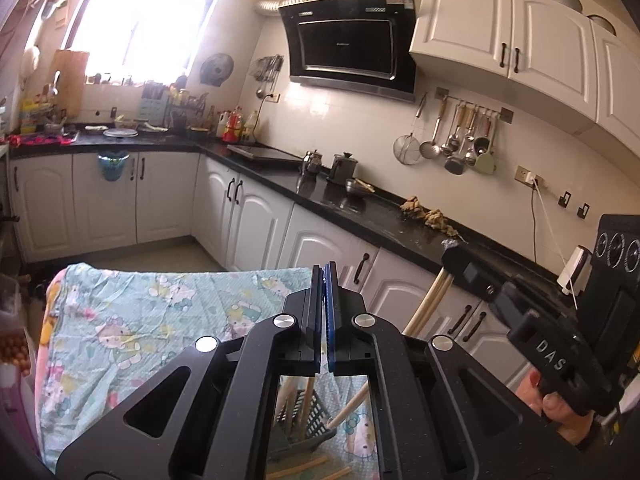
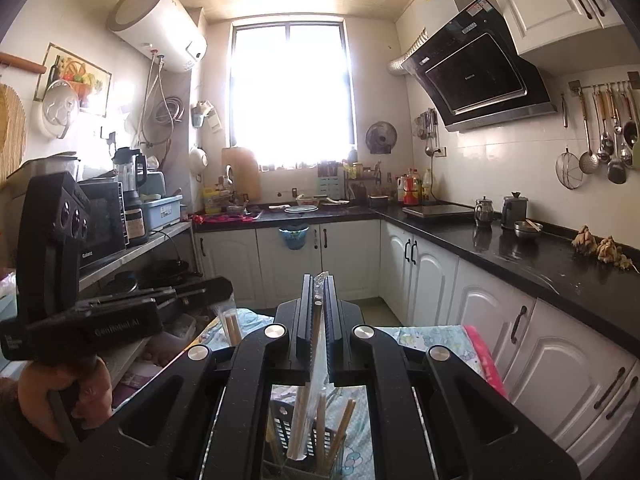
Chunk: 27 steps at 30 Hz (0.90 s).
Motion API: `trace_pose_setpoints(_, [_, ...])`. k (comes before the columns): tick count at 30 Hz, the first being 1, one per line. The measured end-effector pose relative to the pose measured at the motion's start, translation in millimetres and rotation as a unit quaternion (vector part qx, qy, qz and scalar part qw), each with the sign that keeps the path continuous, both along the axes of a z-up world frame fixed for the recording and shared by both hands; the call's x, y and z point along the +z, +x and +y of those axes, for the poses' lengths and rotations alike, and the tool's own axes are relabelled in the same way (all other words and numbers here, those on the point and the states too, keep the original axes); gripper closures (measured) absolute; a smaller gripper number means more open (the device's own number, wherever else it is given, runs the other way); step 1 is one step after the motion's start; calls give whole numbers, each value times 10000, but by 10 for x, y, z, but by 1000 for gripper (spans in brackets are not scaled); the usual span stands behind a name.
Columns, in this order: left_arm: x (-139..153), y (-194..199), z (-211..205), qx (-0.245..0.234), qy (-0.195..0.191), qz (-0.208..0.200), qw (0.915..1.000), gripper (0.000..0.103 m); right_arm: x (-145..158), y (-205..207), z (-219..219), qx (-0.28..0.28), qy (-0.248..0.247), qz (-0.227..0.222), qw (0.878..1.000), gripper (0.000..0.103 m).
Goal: Organize utensils
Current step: 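Lower the chopstick into the caddy and open the right gripper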
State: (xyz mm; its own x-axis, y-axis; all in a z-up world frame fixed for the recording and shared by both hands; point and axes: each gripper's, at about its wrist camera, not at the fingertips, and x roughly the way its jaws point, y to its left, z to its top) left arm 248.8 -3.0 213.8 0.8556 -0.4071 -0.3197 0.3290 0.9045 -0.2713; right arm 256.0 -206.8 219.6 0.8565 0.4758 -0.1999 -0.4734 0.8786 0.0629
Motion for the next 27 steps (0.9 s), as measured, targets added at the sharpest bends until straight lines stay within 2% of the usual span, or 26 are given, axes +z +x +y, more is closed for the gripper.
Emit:
trace_pose_setpoints(8, [-239,124,59,53,-61,218,9997,103,-109,96,121,-38,-122,-54,9999,98])
trace_pose_setpoints(27, [-772,239,-49,31,107,617,9980,103,-662,323,311,-182,-407,369,9983,98])
